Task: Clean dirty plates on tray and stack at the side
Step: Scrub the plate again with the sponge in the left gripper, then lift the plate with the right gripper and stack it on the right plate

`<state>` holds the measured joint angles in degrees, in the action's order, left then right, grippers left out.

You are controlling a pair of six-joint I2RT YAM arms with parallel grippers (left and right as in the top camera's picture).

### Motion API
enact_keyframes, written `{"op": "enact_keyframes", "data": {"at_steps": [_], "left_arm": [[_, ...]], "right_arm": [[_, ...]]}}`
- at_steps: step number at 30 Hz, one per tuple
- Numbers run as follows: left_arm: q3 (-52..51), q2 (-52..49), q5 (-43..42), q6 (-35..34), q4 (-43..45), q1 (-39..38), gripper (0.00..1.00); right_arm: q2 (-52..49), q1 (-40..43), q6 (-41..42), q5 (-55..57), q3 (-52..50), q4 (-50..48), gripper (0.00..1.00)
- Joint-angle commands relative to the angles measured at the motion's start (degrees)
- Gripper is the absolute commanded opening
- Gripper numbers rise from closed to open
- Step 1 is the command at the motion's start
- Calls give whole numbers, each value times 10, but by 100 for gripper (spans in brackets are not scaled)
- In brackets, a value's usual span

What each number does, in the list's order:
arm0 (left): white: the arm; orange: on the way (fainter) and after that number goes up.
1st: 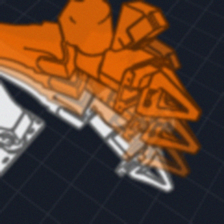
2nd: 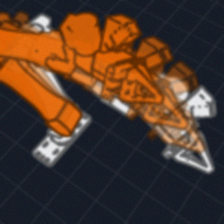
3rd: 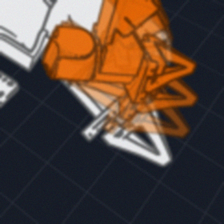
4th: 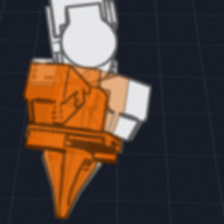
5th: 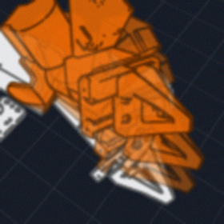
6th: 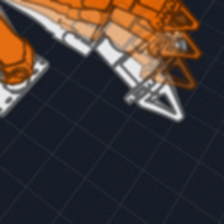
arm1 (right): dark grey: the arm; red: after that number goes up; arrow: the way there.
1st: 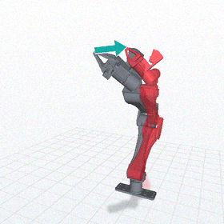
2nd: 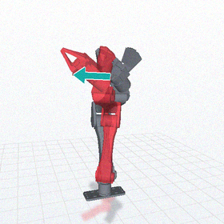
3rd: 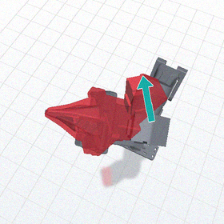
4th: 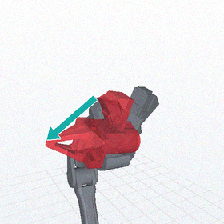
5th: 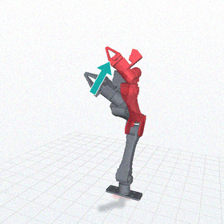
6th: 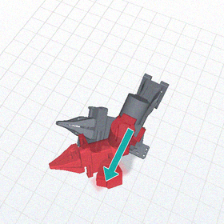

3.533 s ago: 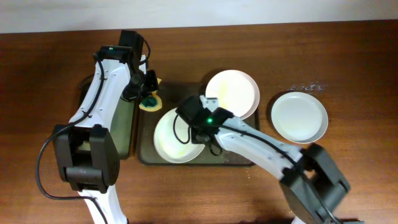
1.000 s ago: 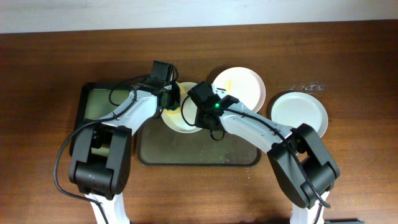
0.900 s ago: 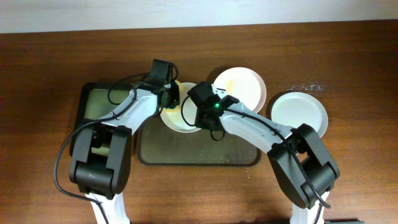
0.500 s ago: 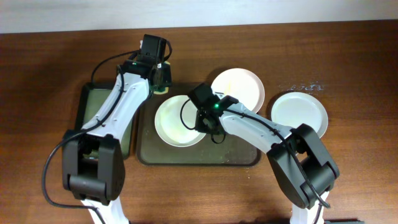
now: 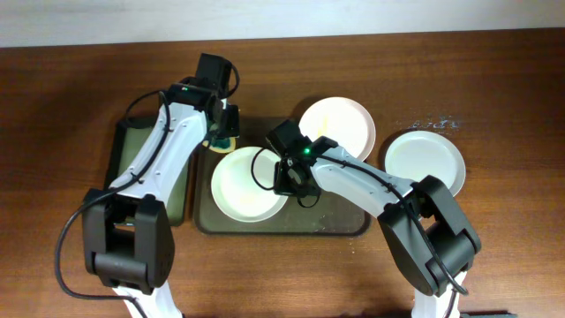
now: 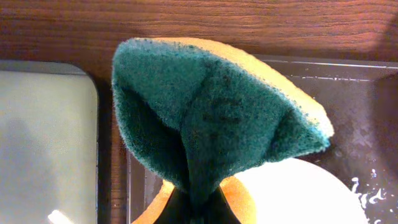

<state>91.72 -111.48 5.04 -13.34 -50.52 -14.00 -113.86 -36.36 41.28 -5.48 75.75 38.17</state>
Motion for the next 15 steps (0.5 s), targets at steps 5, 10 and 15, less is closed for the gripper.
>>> {"op": "enact_keyframes", "data": {"at_steps": [5,10,15], "left_arm": [[10,16,-64,30,-21,33,0],[10,16,-64,30,-20,33,0],[10,16,-64,30,-21,33,0]], "right_arm": [[94,-17,-101,154,15,86,4],[156,-73,-113,384,15,152,4],[185,-149,-113,581,15,152,4]]}}
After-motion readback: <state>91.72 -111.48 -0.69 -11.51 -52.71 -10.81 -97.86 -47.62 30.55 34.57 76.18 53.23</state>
